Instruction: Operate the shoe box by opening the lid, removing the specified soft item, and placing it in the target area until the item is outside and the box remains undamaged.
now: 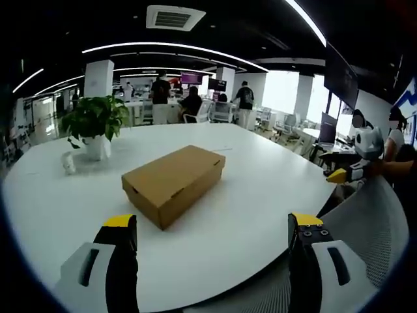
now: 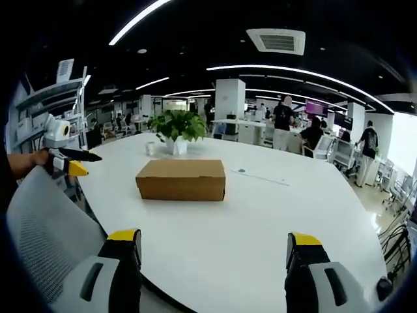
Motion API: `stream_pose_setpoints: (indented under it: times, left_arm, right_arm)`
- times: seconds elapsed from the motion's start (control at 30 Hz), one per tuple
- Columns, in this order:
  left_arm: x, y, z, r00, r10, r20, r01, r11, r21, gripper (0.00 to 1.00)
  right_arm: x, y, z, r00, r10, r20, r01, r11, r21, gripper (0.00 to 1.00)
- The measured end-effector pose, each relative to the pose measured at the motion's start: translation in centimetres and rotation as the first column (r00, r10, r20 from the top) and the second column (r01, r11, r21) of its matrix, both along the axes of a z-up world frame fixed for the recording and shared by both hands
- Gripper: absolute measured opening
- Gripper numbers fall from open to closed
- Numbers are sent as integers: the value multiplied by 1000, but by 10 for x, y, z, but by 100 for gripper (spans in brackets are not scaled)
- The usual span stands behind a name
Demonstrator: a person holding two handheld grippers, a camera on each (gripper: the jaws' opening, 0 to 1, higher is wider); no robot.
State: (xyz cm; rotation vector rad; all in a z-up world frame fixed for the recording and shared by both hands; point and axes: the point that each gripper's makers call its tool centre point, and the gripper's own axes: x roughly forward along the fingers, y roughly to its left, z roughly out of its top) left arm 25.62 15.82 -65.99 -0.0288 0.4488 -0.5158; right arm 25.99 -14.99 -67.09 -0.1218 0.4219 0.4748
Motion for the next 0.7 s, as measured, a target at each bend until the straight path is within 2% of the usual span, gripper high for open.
stream_pose_setpoints:
  times: [0.43,0.7]
  left_arm:
    - [2,0,-1,1000,10,-25,-10,1000,-10,100]
    - [3,0,2,1000,14,-17,-14,1000,-23,100]
  right_arm:
    - [-1,3,-1,1000,26,-15,-26,1000,-12,94]
    - [-1,3,1,1000,24,-16,-24,1000,-7,95]
